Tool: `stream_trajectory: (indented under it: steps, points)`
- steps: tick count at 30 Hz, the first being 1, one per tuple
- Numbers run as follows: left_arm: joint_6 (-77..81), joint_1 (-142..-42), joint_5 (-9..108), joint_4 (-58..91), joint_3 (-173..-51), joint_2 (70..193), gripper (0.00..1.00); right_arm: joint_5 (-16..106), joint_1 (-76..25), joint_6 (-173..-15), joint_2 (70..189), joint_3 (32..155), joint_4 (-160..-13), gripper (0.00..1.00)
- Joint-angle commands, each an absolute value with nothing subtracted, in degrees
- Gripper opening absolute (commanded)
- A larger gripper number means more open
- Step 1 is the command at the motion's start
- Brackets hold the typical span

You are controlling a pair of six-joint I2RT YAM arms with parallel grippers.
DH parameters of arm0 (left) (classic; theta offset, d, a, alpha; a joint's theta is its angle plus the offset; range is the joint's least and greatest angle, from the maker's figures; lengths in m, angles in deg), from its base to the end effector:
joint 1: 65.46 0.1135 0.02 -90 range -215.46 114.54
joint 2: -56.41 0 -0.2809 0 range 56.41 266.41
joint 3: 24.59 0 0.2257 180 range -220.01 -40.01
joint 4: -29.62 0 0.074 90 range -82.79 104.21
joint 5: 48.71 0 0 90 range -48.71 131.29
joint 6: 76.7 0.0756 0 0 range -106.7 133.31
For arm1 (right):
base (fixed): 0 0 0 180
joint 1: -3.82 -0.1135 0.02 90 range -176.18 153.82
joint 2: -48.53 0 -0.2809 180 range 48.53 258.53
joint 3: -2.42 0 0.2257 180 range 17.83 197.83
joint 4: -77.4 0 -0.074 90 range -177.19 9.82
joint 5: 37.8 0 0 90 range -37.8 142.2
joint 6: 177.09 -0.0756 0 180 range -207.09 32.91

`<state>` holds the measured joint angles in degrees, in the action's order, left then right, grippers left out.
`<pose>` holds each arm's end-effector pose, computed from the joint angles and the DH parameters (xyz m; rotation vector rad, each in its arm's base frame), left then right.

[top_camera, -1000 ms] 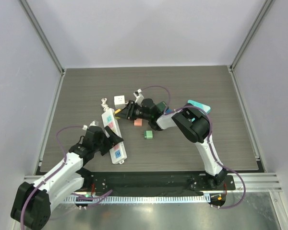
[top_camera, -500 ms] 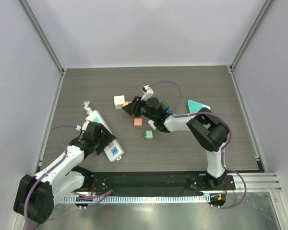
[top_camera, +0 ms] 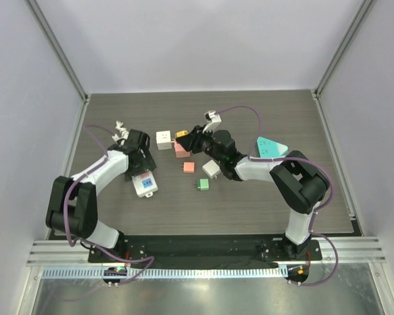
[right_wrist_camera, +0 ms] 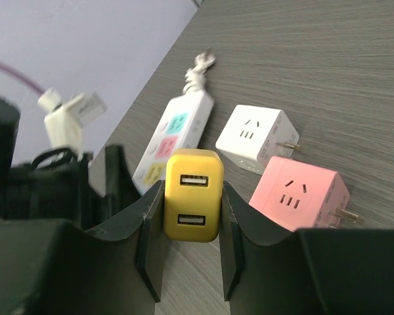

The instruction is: Pull the plug off the socket

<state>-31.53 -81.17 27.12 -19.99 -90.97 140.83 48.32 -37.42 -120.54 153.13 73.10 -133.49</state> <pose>0.2585 -0.0535 0.1869 -0.7381 2.5798 0.0208 0.3179 0.2855 0.2515 -0.1729 1.7219 1.0418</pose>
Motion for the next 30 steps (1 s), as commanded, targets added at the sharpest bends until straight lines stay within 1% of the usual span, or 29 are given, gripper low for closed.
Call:
stream_trajectory:
  steps: [1, 5, 6, 8, 9, 10, 11, 12, 13, 14, 15, 16, 19, 22, 23, 24, 25, 26, 27, 28, 30]
  points:
    - [-18.5, -80.9, 20.3, -20.2, -98.4, 145.5, 0.00, 44.7, -37.2, -119.2, 152.5, 74.5, -136.7, 0.01]
    - [-11.8, -79.9, 17.3, -28.1, -109.8, 156.7, 0.00, 41.5, -37.1, -119.1, 153.6, 76.2, -133.6, 0.01]
    - [-11.0, -79.8, 16.0, -29.2, -110.8, 160.0, 0.00, 40.6, -37.1, -119.3, 153.6, 76.3, -133.1, 0.01]
    - [-9.7, -79.6, 15.9, -30.6, -112.3, 162.0, 0.09, 39.8, -37.1, -119.3, 153.3, 76.5, -131.0, 0.01]
    - [-9.5, -79.5, 16.2, -30.4, -112.3, 162.3, 0.16, 39.1, -37.1, -118.9, 153.1, 76.5, -130.2, 0.01]
    - [-10.3, -79.5, 16.1, -29.5, -111.9, 161.4, 0.48, 38.8, -37.2, -118.8, 152.9, 76.3, -128.3, 0.01]
    - [-10.7, -79.5, 16.2, -28.6, -111.4, 160.5, 0.60, 38.7, -37.3, -118.7, 152.6, 76.1, -127.4, 0.01]
    - [-11.2, -79.5, 16.4, -28.2, -110.5, 159.3, 0.69, 38.5, -37.2, -118.7, 152.1, 75.8, -126.3, 0.01]
    - [-11.7, -79.5, 16.7, -28.1, -110.2, 157.1, 0.84, 38.3, -37.3, -118.7, 151.7, 75.5, -123.7, 0.01]
    - [-12.4, -79.4, 17.0, -27.9, -110.0, 155.6, 0.88, 38.1, -37.5, -118.8, 151.5, 74.7, -122.4, 0.01]
    - [-12.6, -79.4, 17.5, -28.2, -109.9, 154.2, 0.97, 38.0, -37.9, -118.8, 151.0, 74.2, -121.1, 0.01]
    - [-12.7, -79.4, 18.1, -28.2, -109.4, 150.7, 1.00, 38.1, -38.5, -118.9, 150.2, 72.9, -118.7, 0.01]
    - [-12.4, -79.4, 21.2, -28.2, -108.2, 144.9, 1.00, 39.1, -41.3, -120.2, 148.6, 69.4, -117.1, 0.01]
    - [-12.2, -79.5, 24.5, -30.0, -108.0, 138.0, 1.00, 40.4, -44.0, -123.3, 148.2, 66.7, -118.4, 0.03]
    - [-12.4, -79.5, 26.2, -30.2, -107.1, 136.2, 1.00, 42.2, -44.9, -123.3, 148.4, 66.5, -117.4, 0.05]
    - [-13.1, -79.5, 31.4, -29.7, -106.2, 132.0, 1.00, 42.6, -45.4, -123.2, 148.6, 66.8, -116.4, 0.07]
    - [-13.8, -79.5, 34.2, -29.0, -105.1, 129.7, 1.00, 42.9, -46.4, -123.2, 148.8, 67.2, -114.9, 0.10]
    - [-14.9, -79.7, 37.6, -28.0, -101.9, 126.9, 1.00, 43.4, -46.5, -123.8, 149.3, 67.2, -114.5, 0.11]
    - [-15.7, -79.9, 44.4, -26.9, -100.1, 122.2, 1.00, 43.8, -46.5, -125.7, 149.5, 67.1, -114.6, 0.11]
    - [-17.6, -80.0, 47.2, -24.1, -97.7, 119.6, 1.00, 43.9, -46.5, -126.5, 149.8, 66.6, -115.0, 0.14]
    - [-18.8, -82.4, 50.0, -22.7, -92.0, 116.0, 1.00, 44.5, -46.5, -128.6, 150.8, 66.5, -115.0, 0.15]
